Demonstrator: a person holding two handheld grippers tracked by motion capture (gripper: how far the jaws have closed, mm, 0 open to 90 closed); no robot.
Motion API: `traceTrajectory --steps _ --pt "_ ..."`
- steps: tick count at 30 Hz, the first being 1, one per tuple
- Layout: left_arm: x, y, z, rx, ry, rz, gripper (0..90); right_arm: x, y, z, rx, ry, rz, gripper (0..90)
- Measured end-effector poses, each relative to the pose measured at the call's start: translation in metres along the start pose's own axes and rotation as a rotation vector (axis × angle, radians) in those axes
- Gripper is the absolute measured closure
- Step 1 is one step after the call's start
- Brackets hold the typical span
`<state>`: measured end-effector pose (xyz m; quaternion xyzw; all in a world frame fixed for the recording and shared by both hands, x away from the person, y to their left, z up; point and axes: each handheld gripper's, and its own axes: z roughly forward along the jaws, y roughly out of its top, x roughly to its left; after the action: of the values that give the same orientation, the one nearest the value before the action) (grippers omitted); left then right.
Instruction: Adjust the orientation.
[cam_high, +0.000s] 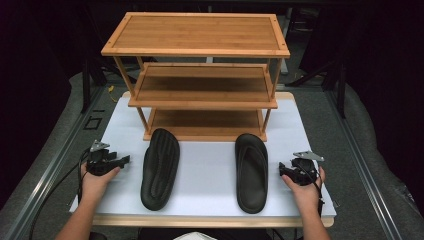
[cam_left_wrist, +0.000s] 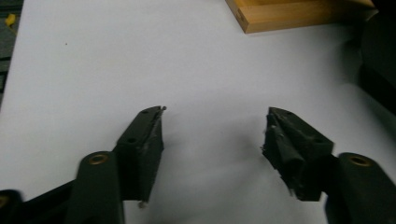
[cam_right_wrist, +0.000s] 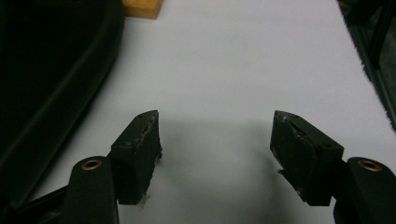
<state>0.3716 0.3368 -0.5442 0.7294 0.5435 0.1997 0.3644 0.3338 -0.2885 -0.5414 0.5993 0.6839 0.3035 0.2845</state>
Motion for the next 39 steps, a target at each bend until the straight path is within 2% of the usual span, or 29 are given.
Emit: traceTrajectory --steps 1,2,5,7,8,10,16,18,23,29,30,33,35,39 --pt "0.000 0.000 0.000 0.000 0.000 0.000 39.4 0.000 0.000 0.000 0.000 0.000 0.000 33.2" --pt "-0.005 0.000 -0.003 -0.012 -0.015 0.015 39.5 0.002 0.000 -0.006 -0.042 0.003 -0.008 34.1" --pt "-0.011 0.000 -0.007 -0.014 -0.025 0.033 39.7 0.005 0.000 -0.012 -0.055 0.006 -0.020 35.9" --pt "-0.018 0.001 -0.013 -0.036 -0.056 0.027 39.6 0.009 0.000 -0.016 -0.075 -0.002 -0.037 34.8" --pt "-0.019 0.001 -0.014 -0.044 -0.065 0.025 39.6 0.009 0.000 -0.018 -0.077 0.009 -0.039 34.2" --pt "-0.023 0.001 -0.014 -0.042 -0.069 0.028 39.6 0.010 0.000 -0.020 -0.096 -0.005 -0.038 33.4" --pt "-0.029 0.002 -0.014 -0.034 -0.073 0.039 40.0 0.008 -0.001 -0.020 -0.091 -0.003 -0.023 33.1" --pt "-0.031 0.003 -0.014 -0.044 -0.082 0.037 41.1 0.007 -0.002 -0.021 -0.099 -0.007 -0.021 33.1" --pt "-0.038 0.005 -0.014 -0.026 -0.116 0.039 44.0 0.004 -0.002 -0.025 -0.113 -0.034 0.006 34.6" --pt "-0.044 0.006 -0.015 -0.029 -0.137 0.040 44.8 0.002 -0.003 -0.025 -0.108 -0.019 0.027 34.6" --pt "-0.046 0.006 -0.016 -0.031 -0.158 0.036 44.8 0.002 -0.003 -0.025 -0.105 -0.003 0.038 34.2" --pt "-0.047 0.006 -0.017 -0.035 -0.177 0.042 44.7 0.002 -0.003 -0.025 -0.103 -0.005 0.038 34.0" --pt "-0.049 0.006 -0.017 -0.036 -0.174 0.055 45.5 0.002 -0.003 -0.025 -0.102 -0.004 0.045 33.9" --pt "-0.051 0.008 -0.020 -0.048 -0.183 0.054 45.5 0.001 -0.004 -0.024 -0.110 0.001 0.047 33.8"
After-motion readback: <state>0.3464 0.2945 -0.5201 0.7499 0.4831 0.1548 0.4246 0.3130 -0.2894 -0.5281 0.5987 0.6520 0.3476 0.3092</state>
